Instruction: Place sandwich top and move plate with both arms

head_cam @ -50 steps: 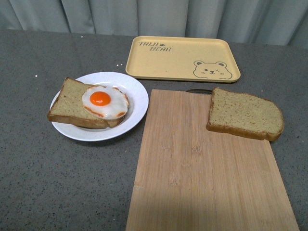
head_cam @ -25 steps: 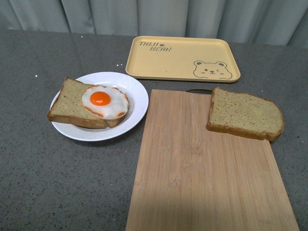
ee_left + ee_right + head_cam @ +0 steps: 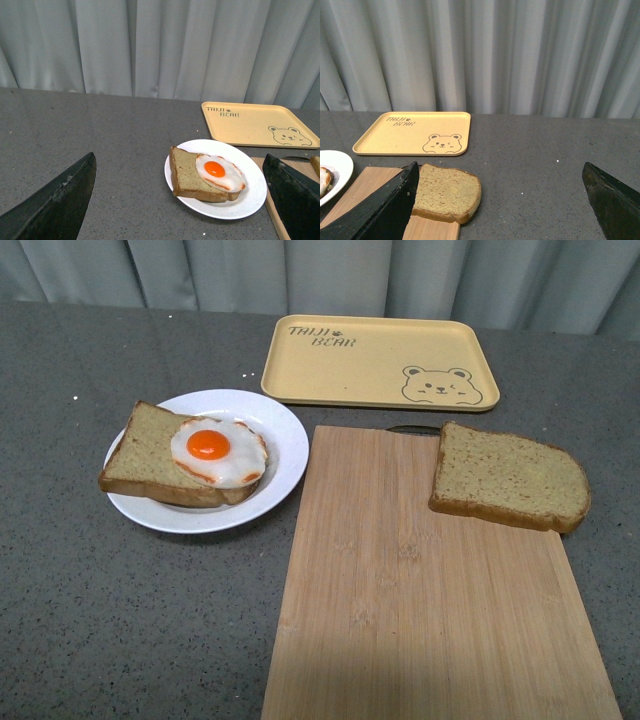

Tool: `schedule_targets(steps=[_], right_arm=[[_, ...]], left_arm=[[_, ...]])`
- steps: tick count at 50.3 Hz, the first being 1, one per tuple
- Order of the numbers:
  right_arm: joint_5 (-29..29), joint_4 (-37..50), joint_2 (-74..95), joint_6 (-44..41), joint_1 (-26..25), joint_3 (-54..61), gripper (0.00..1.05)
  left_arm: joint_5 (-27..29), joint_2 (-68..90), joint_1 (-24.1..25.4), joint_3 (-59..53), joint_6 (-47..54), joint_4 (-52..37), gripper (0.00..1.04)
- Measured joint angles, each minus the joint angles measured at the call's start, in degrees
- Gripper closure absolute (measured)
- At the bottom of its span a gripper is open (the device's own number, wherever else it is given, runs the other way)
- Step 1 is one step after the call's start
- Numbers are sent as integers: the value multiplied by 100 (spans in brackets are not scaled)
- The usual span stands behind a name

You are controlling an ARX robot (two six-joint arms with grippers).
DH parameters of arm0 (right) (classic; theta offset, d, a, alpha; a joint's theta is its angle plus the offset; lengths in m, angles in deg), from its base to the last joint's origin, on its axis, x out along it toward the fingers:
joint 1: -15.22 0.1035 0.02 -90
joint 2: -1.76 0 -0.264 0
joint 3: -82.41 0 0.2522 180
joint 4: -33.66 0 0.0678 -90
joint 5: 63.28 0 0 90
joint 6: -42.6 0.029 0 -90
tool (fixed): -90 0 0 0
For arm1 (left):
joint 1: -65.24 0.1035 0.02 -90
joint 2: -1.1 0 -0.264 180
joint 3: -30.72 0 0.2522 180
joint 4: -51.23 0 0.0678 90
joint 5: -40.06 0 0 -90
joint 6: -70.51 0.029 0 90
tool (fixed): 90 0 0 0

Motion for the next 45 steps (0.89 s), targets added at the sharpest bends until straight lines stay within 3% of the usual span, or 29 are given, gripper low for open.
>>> schedule_targets(steps=[1,4,6,8,17,23,36,45], right_arm=[[-59,11,22,-35,44,2,9],[-2026,507,490,-929,516,-24,9],[-2546,577,813,-1274,529,-31,9],[-2594,669,1191,-1493,422,-37,9],[-1054,1473,3185,-1311,-444,-363,9],[-365,2356,5093,-1036,-929,-892,9],[1252,1786,8507,-20,-1211,-2688,9],[1891,1388,9704,682,-1128,-3626,9]], left_arm=[[0,0,0,0,0,0,7],[7,0,-2,0,0,0,7],[4,-2,0,0,0,2,7],[0,-2,0,0,0,4,7],[0,-2,0,0,0,4,7],[2,-2,0,0,0,4,7],[0,-2,0,0,0,4,7],[0,-2,0,0,0,4,7]])
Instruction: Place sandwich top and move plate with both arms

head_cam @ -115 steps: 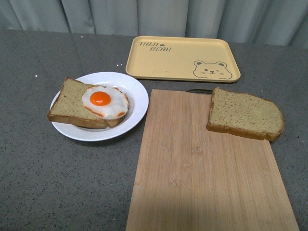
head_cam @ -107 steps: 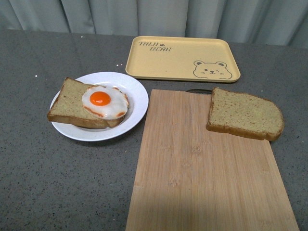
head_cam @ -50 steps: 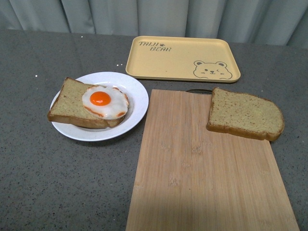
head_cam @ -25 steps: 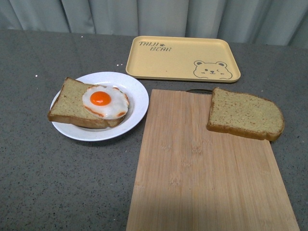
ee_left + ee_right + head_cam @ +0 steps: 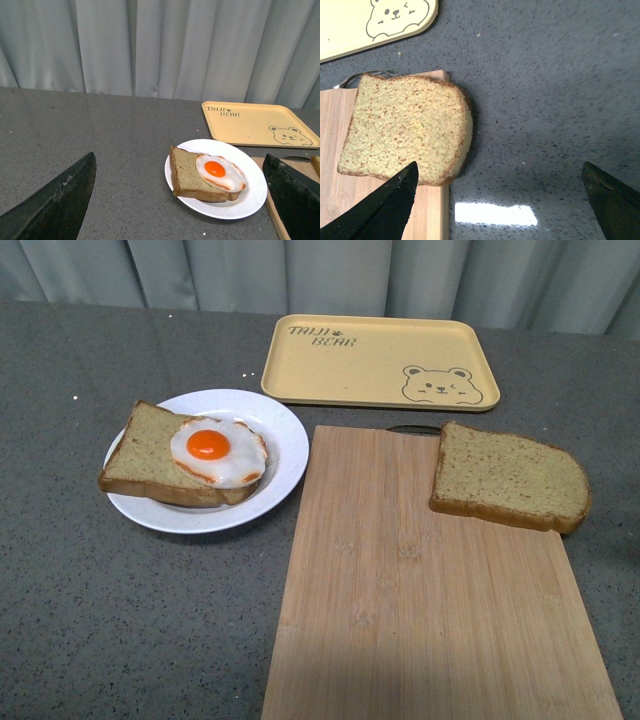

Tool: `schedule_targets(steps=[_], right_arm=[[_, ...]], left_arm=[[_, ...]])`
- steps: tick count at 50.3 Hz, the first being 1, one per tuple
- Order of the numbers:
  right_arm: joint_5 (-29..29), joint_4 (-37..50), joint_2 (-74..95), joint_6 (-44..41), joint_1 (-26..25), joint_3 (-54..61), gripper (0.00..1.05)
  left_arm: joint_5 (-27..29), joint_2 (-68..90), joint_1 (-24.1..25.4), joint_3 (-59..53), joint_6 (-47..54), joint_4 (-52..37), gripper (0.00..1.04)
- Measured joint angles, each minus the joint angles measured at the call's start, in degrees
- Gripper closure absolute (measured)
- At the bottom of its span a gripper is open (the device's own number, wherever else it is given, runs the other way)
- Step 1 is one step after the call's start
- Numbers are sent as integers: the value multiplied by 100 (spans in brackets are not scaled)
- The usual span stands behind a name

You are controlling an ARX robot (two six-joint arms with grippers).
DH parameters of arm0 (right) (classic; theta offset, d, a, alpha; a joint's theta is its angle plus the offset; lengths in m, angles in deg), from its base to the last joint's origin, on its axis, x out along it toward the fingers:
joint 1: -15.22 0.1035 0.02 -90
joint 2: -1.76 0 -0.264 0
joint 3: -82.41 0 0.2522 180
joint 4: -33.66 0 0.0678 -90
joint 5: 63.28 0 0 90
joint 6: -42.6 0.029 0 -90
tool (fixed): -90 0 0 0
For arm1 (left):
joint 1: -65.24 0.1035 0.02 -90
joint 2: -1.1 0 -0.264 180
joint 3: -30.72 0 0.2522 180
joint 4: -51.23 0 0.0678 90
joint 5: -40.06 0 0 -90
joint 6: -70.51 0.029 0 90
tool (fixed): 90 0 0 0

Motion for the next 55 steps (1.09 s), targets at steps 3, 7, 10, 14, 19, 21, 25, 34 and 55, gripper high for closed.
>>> schedule_targets(steps=[3,7,10,14,19,21,25,34,55], right_arm=[[120,-92,310,238,55,-223,9],[273,-149,848,673,192,-568,9],[415,-127,1106,922,282,-715,9],[507,-129,1329,1108,378,-852,9],[619,-127,1707,1416,546,-1139,9],[636,-140,1810,1480,581,-1222,9],[570,-299,2017,1550,647,-1440,9],[509,-448,2238,1690,680,-1722,28],[546,-568,2361,1893,741,-1934,86]], left_arm=[[0,0,0,0,0,0,7],[0,0,0,0,0,0,7],[0,0,0,0,0,0,7],[0,0,0,0,0,0,7],[0,0,0,0,0,0,7],[2,0,0,0,0,0,7],[0,0,0,0,0,0,7],[0,0,0,0,0,0,7],[0,0,0,0,0,0,7]])
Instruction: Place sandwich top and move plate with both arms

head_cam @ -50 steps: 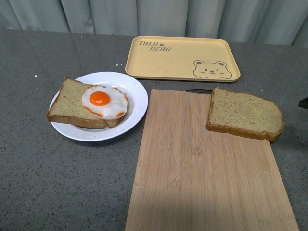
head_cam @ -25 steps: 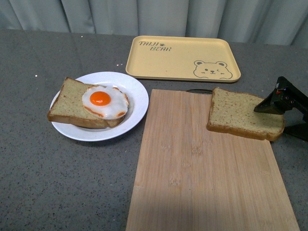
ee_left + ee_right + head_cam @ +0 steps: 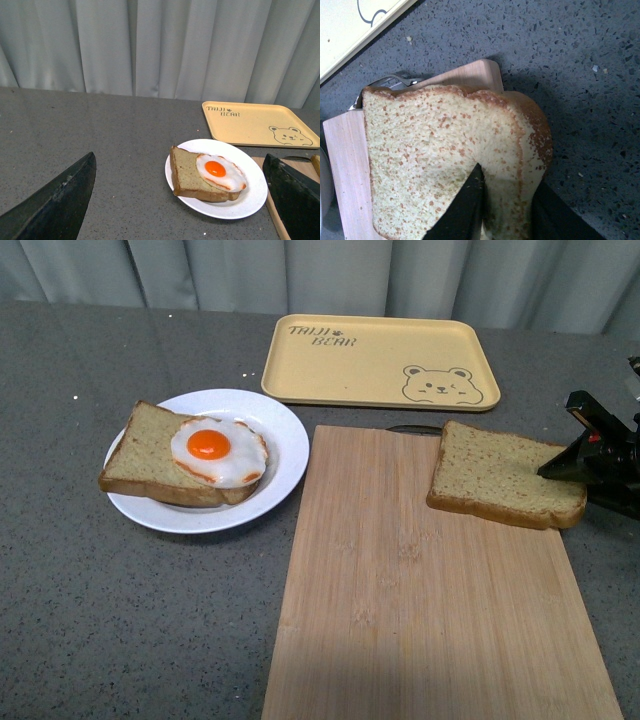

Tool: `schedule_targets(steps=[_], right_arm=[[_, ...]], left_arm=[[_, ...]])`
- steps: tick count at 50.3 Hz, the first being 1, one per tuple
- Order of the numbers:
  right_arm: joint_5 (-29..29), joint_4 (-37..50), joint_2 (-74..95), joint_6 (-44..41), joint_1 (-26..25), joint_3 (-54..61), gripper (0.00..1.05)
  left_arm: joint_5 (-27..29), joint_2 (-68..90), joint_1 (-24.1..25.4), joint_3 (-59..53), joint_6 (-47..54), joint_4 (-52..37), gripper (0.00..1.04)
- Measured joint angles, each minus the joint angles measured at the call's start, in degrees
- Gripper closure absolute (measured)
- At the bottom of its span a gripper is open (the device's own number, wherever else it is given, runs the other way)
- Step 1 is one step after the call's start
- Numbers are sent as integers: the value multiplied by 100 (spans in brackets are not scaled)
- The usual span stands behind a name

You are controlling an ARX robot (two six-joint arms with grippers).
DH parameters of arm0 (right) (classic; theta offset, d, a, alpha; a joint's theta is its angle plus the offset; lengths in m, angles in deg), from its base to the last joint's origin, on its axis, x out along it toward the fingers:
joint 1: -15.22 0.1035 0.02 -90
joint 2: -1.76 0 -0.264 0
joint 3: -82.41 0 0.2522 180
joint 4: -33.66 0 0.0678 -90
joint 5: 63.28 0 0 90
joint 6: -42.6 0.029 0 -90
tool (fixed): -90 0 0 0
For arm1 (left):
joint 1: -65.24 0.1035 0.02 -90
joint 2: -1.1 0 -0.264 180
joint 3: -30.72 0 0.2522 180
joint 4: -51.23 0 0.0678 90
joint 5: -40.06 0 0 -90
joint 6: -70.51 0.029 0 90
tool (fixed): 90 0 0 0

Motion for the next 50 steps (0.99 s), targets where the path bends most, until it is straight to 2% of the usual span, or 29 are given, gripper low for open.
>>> schedule_targets(steps=[5,7,16,24,36,50], right_arm=[[31,55,-173,33,46,109,99],[68,114,-238,66,63,175,101],[761,774,-745,461,240,625,101],[1355,1792,-1029,1178,702,793,101],[1355,2715,-398,2514,1718,289,101],[1327,2636,490,3045,2326,-678,101]], left_arm=[[0,0,0,0,0,0,7],[0,0,0,0,0,0,7],[2,0,0,0,0,0,7],[0,0,0,0,0,0,7],[0,0,0,0,0,0,7],[2,0,0,0,0,0,7]])
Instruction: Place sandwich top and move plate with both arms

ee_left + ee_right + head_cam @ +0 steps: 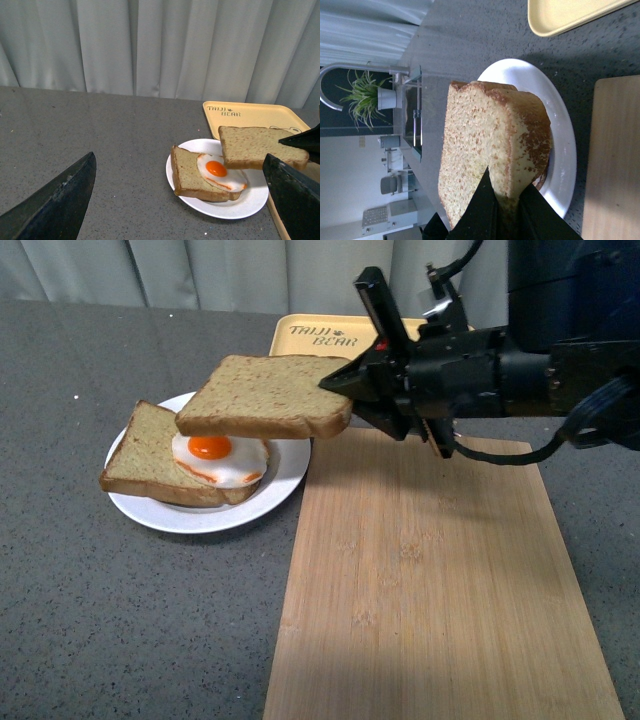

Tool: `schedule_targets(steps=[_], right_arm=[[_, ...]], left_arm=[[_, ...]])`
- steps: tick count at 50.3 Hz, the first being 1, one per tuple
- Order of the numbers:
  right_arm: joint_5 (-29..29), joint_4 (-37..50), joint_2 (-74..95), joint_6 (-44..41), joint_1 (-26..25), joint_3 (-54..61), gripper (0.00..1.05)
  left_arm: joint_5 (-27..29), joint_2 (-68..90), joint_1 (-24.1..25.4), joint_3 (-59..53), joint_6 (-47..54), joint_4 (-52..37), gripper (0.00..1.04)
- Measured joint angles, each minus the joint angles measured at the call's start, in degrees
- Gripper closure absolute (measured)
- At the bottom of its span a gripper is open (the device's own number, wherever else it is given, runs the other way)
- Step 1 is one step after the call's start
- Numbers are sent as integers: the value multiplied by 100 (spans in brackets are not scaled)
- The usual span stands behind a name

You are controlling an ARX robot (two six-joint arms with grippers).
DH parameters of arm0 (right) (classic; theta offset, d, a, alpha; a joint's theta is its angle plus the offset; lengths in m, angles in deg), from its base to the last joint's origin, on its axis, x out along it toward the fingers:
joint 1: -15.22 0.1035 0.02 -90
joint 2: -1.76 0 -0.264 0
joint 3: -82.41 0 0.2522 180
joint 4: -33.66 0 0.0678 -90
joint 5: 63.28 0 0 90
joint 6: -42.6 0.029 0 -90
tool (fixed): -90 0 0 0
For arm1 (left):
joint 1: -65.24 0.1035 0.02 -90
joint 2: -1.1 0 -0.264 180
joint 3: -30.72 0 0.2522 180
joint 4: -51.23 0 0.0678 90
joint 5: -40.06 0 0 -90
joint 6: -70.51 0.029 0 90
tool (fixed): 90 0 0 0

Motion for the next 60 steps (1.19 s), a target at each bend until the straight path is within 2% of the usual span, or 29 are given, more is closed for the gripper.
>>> schedule_targets(steps=[19,24,35,40,46,47,48,51,55,60], right_arm=[[-85,-450,822,190,422,-1049,101],[-122,-800,874,103,466,-1198,101],[-623,-1036,684,-273,444,-857,63],[-1381,-1316,179,-1023,383,-365,42],[-2083,-1244,-516,-1897,240,236,16],[-2472,-826,-509,-2179,262,350,18],[-3270,114,-476,-2640,275,608,23],[-4865,2168,-448,-3812,247,1399,35],[-5545,3587,-656,-4647,96,2229,48],[-5455,4485,-1451,-5270,-232,3117,66]], left_arm=[[-2,0,0,0,0,0,7],[-2,0,0,0,0,0,7],[-2,0,0,0,0,0,7],[-2,0,0,0,0,0,7],[0,0,0,0,0,0,7],[0,0,0,0,0,0,7],[0,-4,0,0,0,0,7],[-11,-4,0,0,0,0,7],[2,0,0,0,0,0,7],[9,-4,0,0,0,0,7]])
